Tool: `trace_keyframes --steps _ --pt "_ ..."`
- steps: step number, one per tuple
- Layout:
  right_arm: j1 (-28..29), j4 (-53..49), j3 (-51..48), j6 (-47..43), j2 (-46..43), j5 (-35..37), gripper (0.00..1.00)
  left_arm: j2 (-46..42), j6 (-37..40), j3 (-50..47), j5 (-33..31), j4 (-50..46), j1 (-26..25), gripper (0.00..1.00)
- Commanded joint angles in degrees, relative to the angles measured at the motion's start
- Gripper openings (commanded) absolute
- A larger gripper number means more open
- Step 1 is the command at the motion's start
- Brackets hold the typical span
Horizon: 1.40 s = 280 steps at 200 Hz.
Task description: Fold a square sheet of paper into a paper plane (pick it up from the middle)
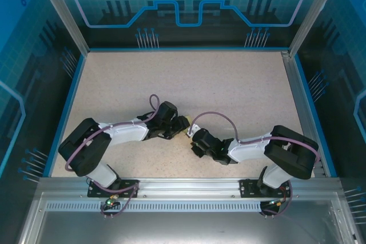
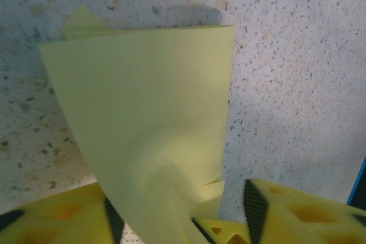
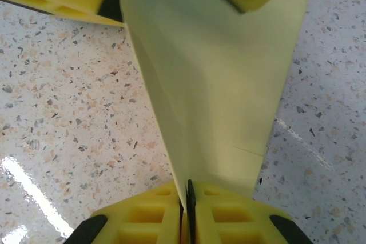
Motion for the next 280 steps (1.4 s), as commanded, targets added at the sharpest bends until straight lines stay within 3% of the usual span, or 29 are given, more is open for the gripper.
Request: trace_keyframes --steps 1,35,98,151,211,280 --pt "-0.5 -0.3 -0.4 0.9 0.9 -1.0 0.14 1.4 -1.6 1.6 2.4 1.5 0.3 0.48" --pt "-0.5 -2.3 0.3 0.6 0.0 -1.0 0.16 0.3 -1.4 1.5 0.5 -0.7 0.3 0.29" --pt "-0.5 -4.6 1.3 -0.4 -0.9 -3.2 0.20 -0.3 0.2 3.4 -1.0 -4.6 0.3 0.11" --pt "-0.5 -6.3 1.5 -0.7 -2.7 -4.2 0.16 -0.3 0.7 3.9 -1.3 -5.6 0.4 0.09" --pt "-1.1 -6.4 2.0 0.0 -3.3 -5.5 0.19 -0.2 1.0 3.8 -1.1 -5.6 0.3 0.09" --pt "-1.9 -6.5 2.4 0.4 -3.3 -5.2 0.11 -0.8 1.1 3.5 -1.1 -5.4 0.4 0.02"
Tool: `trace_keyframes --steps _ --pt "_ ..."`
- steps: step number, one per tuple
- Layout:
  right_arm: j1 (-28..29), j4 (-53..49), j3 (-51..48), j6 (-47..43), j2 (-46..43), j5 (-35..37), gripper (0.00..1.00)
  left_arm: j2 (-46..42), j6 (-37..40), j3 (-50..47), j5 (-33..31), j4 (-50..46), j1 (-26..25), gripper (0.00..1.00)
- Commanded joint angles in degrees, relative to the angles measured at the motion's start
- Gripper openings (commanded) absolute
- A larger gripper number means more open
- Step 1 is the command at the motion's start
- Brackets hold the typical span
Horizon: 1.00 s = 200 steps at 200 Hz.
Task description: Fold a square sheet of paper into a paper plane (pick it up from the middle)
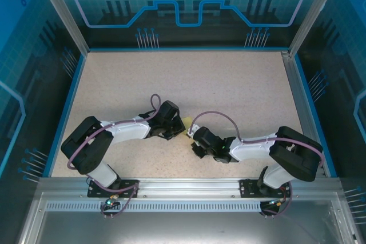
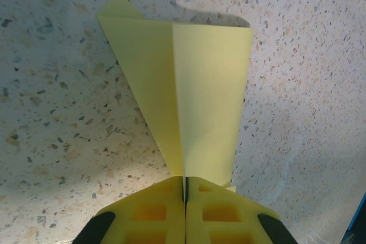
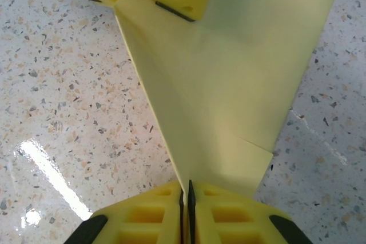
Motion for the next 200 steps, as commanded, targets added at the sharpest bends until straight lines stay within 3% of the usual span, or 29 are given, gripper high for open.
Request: trace_keyframes --steps 1,47,160,200 --pt "-0.8 -1.2 1.3 0.5 -0.9 -0.7 0.12 -1.8 0.9 1.3 -1.0 -0.8 0.3 0.02" --pt "-1.0 -1.6 0.0 -2.1 -2.9 -1.1 0.26 -2.7 0.6 0.8 -1.0 -0.6 0.9 0.00" --pt "-1.0 -3.0 2.4 -5.7 -0.4 -0.2 0.13 -2.3 0.5 0.8 0.0 0.0 1.6 0.00" --pt "-1.0 -2.4 2.5 -6.4 -0.7 -0.1 0.21 -2.3 0.5 0.8 0.2 -0.1 1.6 0.00"
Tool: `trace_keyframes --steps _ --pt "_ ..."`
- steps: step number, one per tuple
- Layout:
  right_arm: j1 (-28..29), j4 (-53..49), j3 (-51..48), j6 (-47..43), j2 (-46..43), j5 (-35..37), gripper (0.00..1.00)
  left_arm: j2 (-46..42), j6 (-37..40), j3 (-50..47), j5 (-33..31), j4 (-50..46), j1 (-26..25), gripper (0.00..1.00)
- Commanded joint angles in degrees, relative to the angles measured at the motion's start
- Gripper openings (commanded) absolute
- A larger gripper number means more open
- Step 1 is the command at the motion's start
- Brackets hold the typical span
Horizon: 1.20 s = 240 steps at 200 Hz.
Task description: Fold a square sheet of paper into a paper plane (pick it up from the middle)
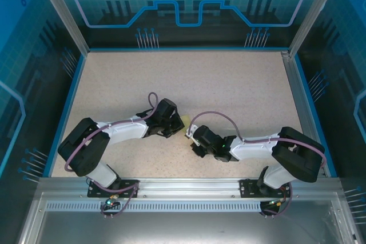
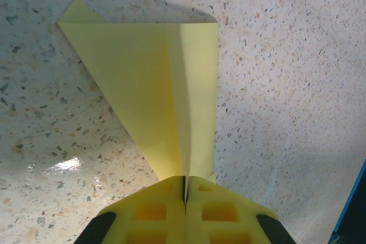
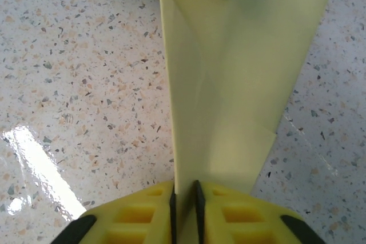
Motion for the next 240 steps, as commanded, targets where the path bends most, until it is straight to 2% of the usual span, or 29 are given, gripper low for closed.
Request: trace_keyframes --steps 1,69,118,124,130,147,158,171,187,211,225,240 --pt "-0.6 0.2 1.4 -1.0 0.4 1.0 0.21 -0.6 0.5 0.9 0.2 -0.4 0.4 0.00" --pt "-0.7 1.1 2.6 -2.0 2.1 2.9 0.21 -0.7 0.4 0.8 0.3 -0.4 0.4 0.00" --pt "-1.0 1.5 2.5 -1.4 2.2 1.3 0.11 -0.9 0.4 0.8 0.0 -0.9 0.4 0.00" --pt "-1.1 1.7 2.2 -1.1 2.2 0.8 0.10 -1.0 0.3 0.7 -0.1 -1.1 0.5 0.05" --pt "-1.4 2.0 2.1 -0.8 2.2 0.2 0.09 -1.1 0.4 0.7 -0.3 -1.2 0.5 0.15" --pt "-2.4 2.4 1.6 0.8 1.9 -2.2 0.06 -2.2 0.5 0.3 -0.8 -1.2 0.7 0.26" --pt "-3.5 2.8 1.3 2.3 1.4 -4.5 0.05 -3.8 0.6 -0.2 -2.0 -1.7 0.8 0.46" --pt "-5.5 3.7 0.7 4.0 0.5 -8.8 0.04 -6.3 1.3 -1.0 -3.5 -2.2 0.9 0.53" --pt "-8.2 5.4 -0.2 6.8 -0.4 -15.3 0.04 -10.0 2.2 -1.7 -6.0 -4.1 0.9 0.66" --pt "-11.6 8.3 -1.3 10.8 -0.5 -23.0 0.03 -14.9 4.2 -2.7 -8.9 -6.6 0.9 0.73" --pt "-13.5 9.5 -1.4 12.2 0.3 -27.5 0.03 -16.7 5.6 -3.3 -8.8 -6.5 0.9 0.73" --pt "-15.4 10.9 -1.1 14.3 1.6 -31.6 0.03 -17.5 7.4 -4.0 -7.7 -5.4 0.9 0.68"
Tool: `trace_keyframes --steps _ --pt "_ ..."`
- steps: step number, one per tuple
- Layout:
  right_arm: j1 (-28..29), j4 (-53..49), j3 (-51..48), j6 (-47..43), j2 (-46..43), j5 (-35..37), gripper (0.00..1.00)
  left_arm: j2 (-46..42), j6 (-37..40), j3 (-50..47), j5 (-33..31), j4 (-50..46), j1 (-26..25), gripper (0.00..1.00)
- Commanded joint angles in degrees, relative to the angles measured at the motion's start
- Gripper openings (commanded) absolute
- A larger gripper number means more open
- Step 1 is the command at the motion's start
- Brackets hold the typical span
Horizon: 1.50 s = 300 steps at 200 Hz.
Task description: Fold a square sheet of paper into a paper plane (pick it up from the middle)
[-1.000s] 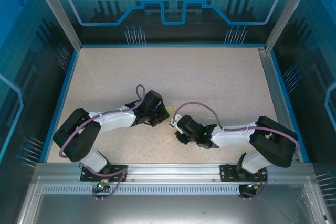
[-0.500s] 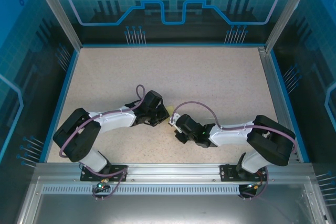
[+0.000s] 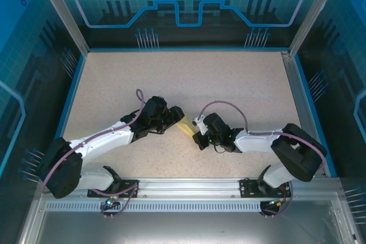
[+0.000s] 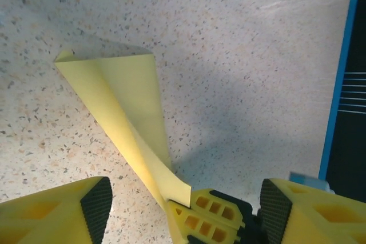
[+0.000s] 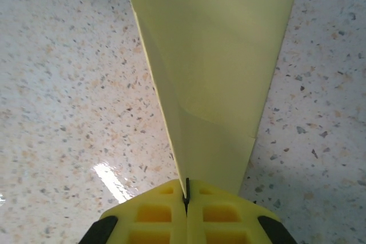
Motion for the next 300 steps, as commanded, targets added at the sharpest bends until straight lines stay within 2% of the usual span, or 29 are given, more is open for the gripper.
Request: trace_keyframes --steps 1,26,46,75,99,154,210,300 --pt "-2.5 4.5 -0.2 5.2 1.3 -11.3 0.03 -1.7 4.2 -2.0 -1.1 -1.3 0.4 0.67" --pt "-4.6 5.1 1.0 8.2 3.9 -16.8 0.03 -2.0 5.2 -4.0 1.7 2.5 0.4 0.56" --pt "-5.2 5.0 1.8 9.9 5.3 -17.8 0.03 -1.3 5.4 -5.5 5.1 6.9 0.4 0.53" --pt "-5.9 3.8 3.0 12.6 7.0 -17.9 0.03 1.4 5.5 -5.1 7.4 8.7 0.4 0.50" --pt "-7.5 4.7 2.7 15.6 8.1 -20.7 0.03 3.8 5.6 -5.2 10.2 12.0 0.4 0.48" --pt "-11.6 9.8 2.3 22.0 13.8 -28.4 0.04 9.7 4.7 -4.8 14.8 20.3 0.3 0.47" --pt "-12.4 8.5 2.4 23.3 14.5 -28.4 0.05 13.1 3.7 -4.5 15.8 26.9 0.3 0.50" --pt "-12.5 9.5 2.5 27.4 12.1 -29.5 0.05 17.3 5.5 -3.1 16.0 28.4 -0.4 0.54"
